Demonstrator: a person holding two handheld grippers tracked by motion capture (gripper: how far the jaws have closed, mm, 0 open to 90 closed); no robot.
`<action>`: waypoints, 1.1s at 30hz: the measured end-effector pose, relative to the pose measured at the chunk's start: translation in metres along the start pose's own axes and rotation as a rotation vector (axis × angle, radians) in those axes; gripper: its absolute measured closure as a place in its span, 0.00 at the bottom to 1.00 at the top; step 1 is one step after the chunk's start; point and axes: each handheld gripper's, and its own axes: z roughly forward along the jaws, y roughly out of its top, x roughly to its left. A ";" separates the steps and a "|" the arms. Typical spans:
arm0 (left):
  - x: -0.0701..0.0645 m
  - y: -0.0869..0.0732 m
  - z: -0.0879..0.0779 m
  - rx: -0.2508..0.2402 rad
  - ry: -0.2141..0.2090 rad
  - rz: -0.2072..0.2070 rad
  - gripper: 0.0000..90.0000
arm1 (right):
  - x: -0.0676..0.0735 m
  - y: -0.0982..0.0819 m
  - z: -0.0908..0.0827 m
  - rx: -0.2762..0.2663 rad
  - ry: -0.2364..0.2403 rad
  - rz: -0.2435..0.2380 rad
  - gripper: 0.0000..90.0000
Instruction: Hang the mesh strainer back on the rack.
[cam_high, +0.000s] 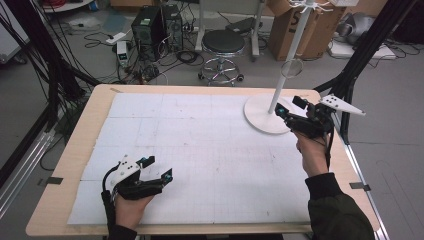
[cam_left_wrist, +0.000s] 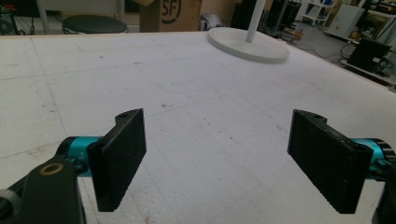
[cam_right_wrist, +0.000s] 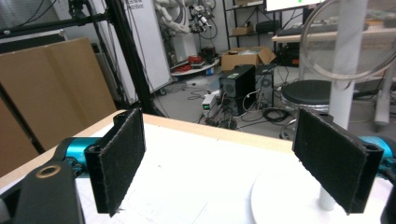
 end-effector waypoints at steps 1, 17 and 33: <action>-0.001 0.000 0.001 -0.002 -0.003 -0.002 0.22 | 0.001 -0.002 -0.001 0.005 -0.001 -0.001 0.18; -0.009 0.003 0.008 -0.007 -0.071 -0.011 0.22 | 0.011 -0.054 -0.020 0.099 0.043 0.018 0.17; -0.010 0.002 0.007 -0.030 -0.112 -0.018 0.21 | 0.031 -0.116 -0.038 0.144 0.126 -0.013 0.17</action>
